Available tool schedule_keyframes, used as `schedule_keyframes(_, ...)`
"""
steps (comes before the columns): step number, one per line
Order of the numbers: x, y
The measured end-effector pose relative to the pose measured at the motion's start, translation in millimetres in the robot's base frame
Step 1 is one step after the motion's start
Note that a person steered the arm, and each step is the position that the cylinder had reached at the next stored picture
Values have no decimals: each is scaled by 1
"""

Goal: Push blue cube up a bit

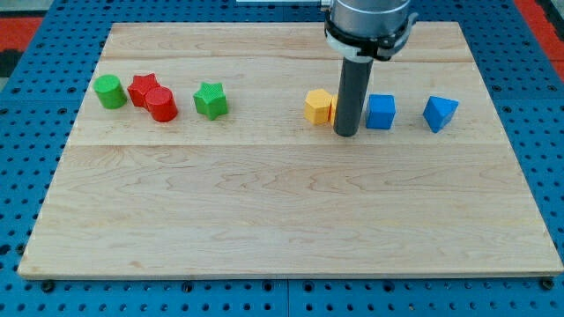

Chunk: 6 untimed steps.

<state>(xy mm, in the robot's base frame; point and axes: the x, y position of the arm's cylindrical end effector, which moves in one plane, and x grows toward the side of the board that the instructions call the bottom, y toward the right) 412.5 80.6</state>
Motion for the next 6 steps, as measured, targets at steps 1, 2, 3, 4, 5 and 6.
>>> schedule_keyframes(1, -4, 1)
schedule_keyframes(2, 55, -11)
schedule_keyframes(3, 45, 24)
schedule_keyframes(4, 15, 47)
schedule_keyframes(5, -4, 60)
schedule_keyframes(6, 5, 60)
